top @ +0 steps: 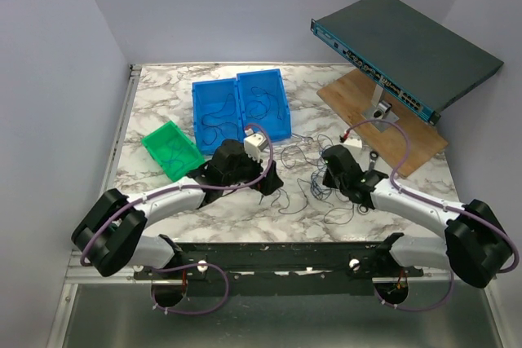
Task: Untangle the cables
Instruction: Move the cable to the center of the board, then untie the cable.
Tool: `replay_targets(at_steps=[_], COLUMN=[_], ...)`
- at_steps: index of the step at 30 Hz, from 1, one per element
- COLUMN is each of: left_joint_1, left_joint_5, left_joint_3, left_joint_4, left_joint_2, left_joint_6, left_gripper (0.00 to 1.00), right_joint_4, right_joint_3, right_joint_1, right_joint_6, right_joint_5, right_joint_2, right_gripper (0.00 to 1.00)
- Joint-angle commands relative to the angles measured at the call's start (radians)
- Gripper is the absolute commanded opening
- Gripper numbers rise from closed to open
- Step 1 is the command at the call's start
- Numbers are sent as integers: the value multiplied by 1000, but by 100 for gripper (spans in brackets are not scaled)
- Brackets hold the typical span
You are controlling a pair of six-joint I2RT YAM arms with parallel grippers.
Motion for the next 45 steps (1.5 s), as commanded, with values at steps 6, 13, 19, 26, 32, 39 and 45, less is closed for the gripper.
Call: replay_targets(at_steps=[6,13,19,26,32,39,45], left_joint_1=[-8,-12,-12,-24,-30,-30,-29], left_joint_5=[7,62,152,204,85,-18,-62], left_joint_3=[-32,-79,-100,-127,-157,-175,-192], left_joint_4=[64,141,206,264,254,242,245], left_joint_2=[-83,-144,-156,-189,-240,-277,-303], left_joint_6=[18,7,2,23,42,45,48], left_gripper=[93,95,89,43,0,0,0], right_joint_4=[113,195,190,197,75,-46,-35], right_joint_3=[119,126,122,103,95,30,28], right_joint_1=[142,158,158,158,158,156,135], right_joint_6=[-194,-187,-184,-197,-166,-61,-70], right_joint_5=[-412,-636,-676,-659,-358,-1,117], right_joint_2=[-56,-156,-175,-216,-258,-318,-174], right_gripper=[1,1,1,1,29,90,92])
